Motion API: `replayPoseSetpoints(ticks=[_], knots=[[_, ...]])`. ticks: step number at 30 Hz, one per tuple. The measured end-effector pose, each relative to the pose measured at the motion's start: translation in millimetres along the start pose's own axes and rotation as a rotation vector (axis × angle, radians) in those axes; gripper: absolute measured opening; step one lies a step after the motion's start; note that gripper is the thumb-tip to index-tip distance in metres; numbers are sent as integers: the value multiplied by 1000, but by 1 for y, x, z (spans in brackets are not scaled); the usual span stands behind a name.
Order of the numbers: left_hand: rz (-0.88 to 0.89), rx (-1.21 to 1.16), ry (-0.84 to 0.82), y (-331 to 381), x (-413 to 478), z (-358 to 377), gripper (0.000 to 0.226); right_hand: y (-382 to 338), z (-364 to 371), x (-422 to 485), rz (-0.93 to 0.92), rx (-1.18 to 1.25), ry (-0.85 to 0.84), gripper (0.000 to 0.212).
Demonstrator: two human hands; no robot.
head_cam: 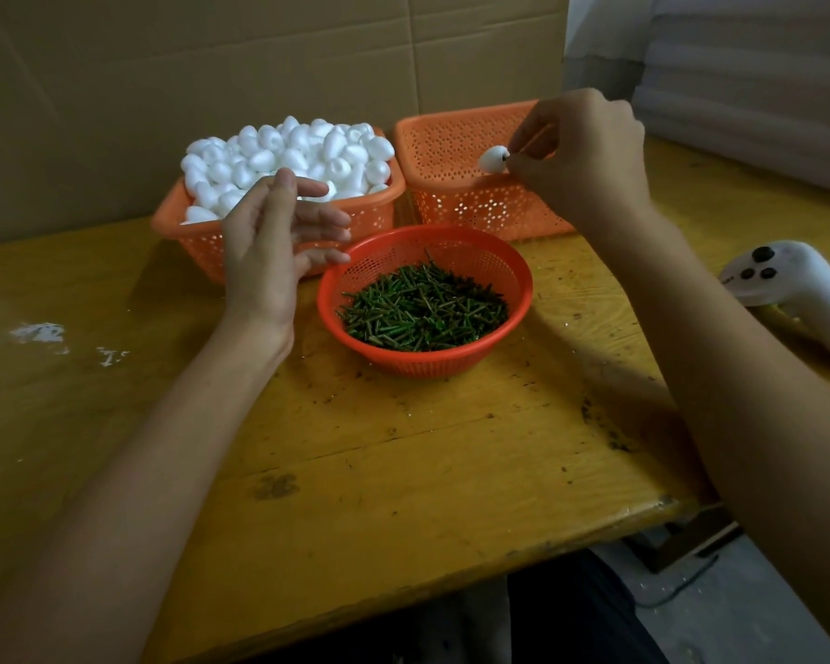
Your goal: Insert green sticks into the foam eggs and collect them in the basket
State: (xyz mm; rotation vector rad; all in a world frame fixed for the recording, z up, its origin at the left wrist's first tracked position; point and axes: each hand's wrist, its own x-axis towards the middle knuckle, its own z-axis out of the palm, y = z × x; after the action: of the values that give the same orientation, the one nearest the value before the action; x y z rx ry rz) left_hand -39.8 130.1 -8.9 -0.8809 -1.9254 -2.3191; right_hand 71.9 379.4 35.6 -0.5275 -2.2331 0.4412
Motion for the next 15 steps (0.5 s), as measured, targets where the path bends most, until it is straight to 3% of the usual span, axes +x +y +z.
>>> replayPoseSetpoints(ticks=[7, 11, 15], knots=[[87, 104, 33, -5, 3, -2, 26, 0, 0, -2, -2, 21, 32, 28], [305, 512, 125, -9, 6, -11, 16, -7, 1, -4, -86, 81, 69, 27], [537, 1001, 159, -11, 11, -24, 24, -18, 4, -10, -308, 130, -53, 27]])
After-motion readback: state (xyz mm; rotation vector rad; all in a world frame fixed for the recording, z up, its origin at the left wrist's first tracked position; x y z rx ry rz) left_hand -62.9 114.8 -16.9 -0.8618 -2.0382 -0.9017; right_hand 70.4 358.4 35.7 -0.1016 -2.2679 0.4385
